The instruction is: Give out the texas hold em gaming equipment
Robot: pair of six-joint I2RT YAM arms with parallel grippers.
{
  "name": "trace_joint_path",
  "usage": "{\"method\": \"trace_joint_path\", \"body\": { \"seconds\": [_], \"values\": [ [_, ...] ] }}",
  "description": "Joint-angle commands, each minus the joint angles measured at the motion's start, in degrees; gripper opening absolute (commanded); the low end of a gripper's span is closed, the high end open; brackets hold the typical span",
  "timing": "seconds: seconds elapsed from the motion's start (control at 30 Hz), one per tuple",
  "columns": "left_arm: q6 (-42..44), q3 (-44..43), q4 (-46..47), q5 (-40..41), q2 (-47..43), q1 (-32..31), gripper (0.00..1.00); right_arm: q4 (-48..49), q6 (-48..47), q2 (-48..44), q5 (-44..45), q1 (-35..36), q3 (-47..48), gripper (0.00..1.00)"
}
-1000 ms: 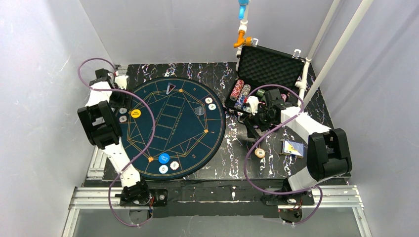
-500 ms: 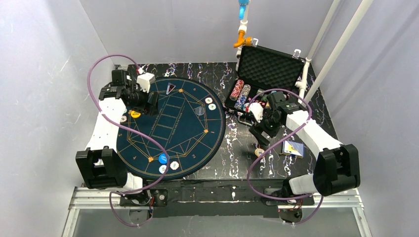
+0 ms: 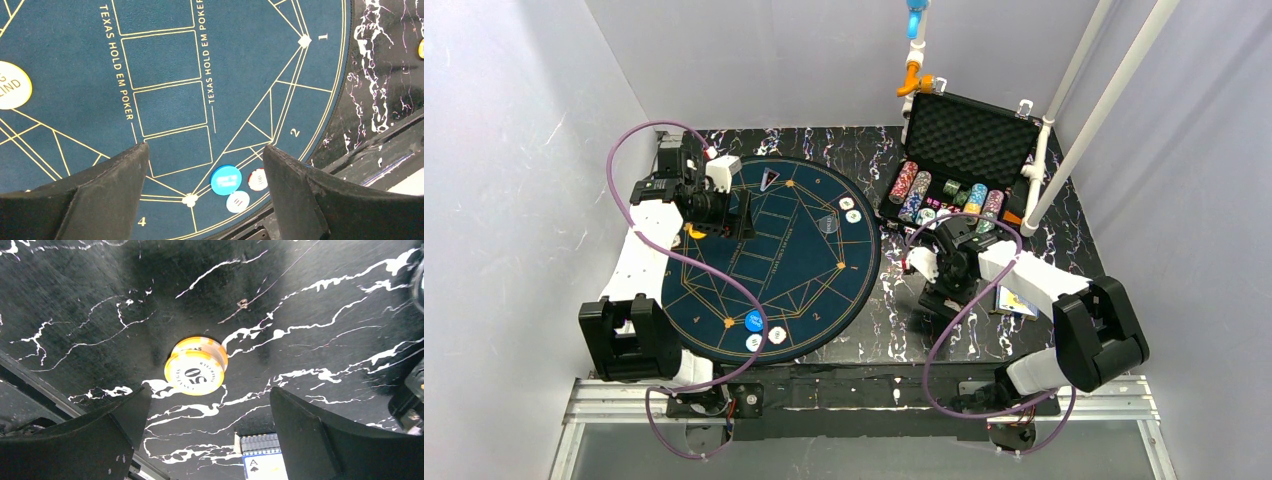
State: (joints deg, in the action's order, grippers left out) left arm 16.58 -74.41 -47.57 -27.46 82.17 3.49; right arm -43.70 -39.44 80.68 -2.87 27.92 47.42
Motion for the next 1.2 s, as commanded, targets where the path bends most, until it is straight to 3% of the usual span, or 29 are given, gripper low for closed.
{"method": "trace_joint_path", "body": {
  "seconds": [0.0, 0.4, 0.6, 0.9, 1.17],
  "values": [
    [-1.08, 0.81, -0.38, -1.98, -2.20, -0.22, 0.83, 3.44, -0.96, -0.23, 1.75, 0.71, -2.12, 0.98],
    [-2.00, 0.86, -0.29, -2.68, -1.58, -0.22, 0.83, 6.70, -0.25, 1.53, -0.60, 2.55, -3.93, 0.94],
    [-1.82, 0.85, -0.24, -2.09, -1.49, -0.23, 0.83, 6.29, -0.52, 3.69, -1.27, 2.58, -3.34, 0.80],
    [-2.08, 0.41, -0.15, -2.16, -0.72, -0.18, 0.83, 5.06, -0.22, 3.77, -1.99, 2.53, -1.51, 0.44],
    [-2.31, 0.39, -0.17, -1.89, -0.20, -0.19, 0.84, 2.19, 0.30, 3.20, -5.17, 4.48, 3.47, 0.19]
  ]
}}
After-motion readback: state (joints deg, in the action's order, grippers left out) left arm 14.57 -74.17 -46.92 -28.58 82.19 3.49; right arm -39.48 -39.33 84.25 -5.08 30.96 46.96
